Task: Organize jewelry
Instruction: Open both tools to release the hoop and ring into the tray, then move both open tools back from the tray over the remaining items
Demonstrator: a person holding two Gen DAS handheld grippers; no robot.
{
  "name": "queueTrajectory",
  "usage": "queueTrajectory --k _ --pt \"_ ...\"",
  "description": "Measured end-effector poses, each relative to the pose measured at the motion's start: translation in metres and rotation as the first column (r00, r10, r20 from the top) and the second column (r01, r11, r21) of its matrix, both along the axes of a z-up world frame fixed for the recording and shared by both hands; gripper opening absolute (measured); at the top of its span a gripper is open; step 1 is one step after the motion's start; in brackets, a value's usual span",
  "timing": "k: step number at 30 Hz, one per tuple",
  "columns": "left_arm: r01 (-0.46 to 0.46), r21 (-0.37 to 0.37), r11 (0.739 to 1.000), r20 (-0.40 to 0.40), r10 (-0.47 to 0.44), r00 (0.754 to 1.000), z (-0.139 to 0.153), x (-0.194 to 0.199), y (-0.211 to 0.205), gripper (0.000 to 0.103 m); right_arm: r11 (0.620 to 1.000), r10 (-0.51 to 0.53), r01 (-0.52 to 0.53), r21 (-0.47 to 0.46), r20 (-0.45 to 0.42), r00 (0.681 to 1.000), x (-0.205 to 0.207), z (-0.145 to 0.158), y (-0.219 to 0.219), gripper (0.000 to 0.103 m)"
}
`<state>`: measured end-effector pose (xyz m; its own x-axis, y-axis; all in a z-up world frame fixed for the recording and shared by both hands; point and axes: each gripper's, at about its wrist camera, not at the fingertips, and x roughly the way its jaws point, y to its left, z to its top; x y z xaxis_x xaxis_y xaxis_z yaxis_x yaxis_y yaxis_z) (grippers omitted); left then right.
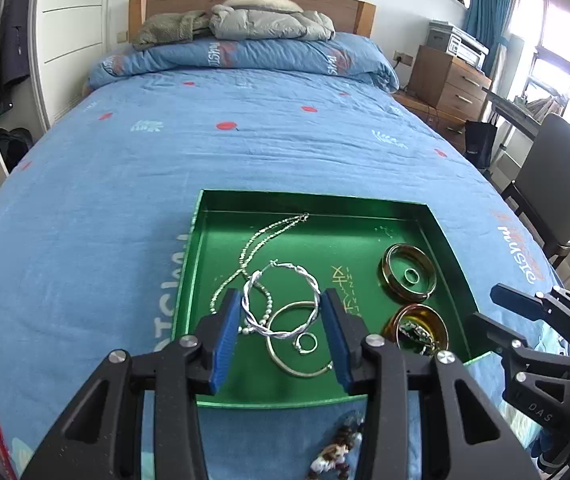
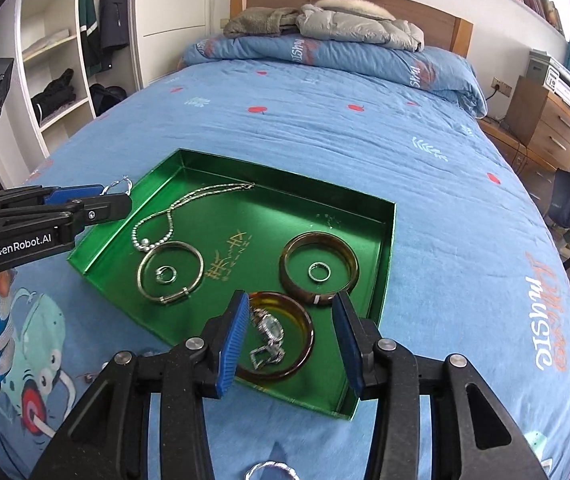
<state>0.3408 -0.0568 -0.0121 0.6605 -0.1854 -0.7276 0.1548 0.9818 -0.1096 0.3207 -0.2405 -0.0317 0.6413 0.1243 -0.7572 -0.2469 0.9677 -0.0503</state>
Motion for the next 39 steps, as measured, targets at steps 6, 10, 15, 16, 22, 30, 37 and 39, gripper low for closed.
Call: queueTrajectory --k 6,10,15,16,22,30,37,39 --pt "-0.028 -0.004 1.0 0.017 0.028 0.999 0.009 -0.026 0.011 0.039 1.0 -0.015 0.015 0.015 0.022 1.0 -0.021 0.009 0.003 0.048" --pt "-0.036 -0.005 0.999 0.031 0.037 0.999 0.017 -0.044 0.017 0.043 1.0 -0.024 0.023 0.021 0.035 0.999 -0.039 0.016 0.004 0.049" --pt "-0.045 -0.019 0.999 0.063 0.046 0.997 0.031 -0.07 0.023 0.044 0.999 -0.035 0.033 0.038 0.051 0.998 -0.064 0.026 0.003 0.05" --pt "-0.045 -0.021 0.999 0.069 0.046 0.997 0.033 -0.075 0.024 0.044 0.999 -0.035 0.033 0.04 0.055 0.998 -0.069 0.029 0.003 0.05" --pt "-0.042 -0.028 0.999 0.1 0.045 0.994 0.042 -0.11 0.03 0.044 0.998 -0.039 0.034 0.06 0.079 0.996 -0.103 0.04 0.007 0.052" --pt "-0.059 -0.048 0.997 0.087 0.063 0.994 0.047 -0.146 0.051 0.044 0.995 -0.046 0.037 0.091 0.098 0.994 -0.144 0.045 0.007 0.056" --pt "-0.081 0.0 0.997 0.117 0.081 0.99 0.051 -0.185 0.063 0.045 0.99 -0.059 0.044 0.132 0.114 0.992 -0.172 0.048 0.005 0.056" --pt "-0.089 0.018 0.996 0.127 0.086 0.988 0.051 -0.195 0.064 0.046 0.989 -0.061 0.043 0.141 0.121 0.991 -0.18 0.049 0.004 0.056"
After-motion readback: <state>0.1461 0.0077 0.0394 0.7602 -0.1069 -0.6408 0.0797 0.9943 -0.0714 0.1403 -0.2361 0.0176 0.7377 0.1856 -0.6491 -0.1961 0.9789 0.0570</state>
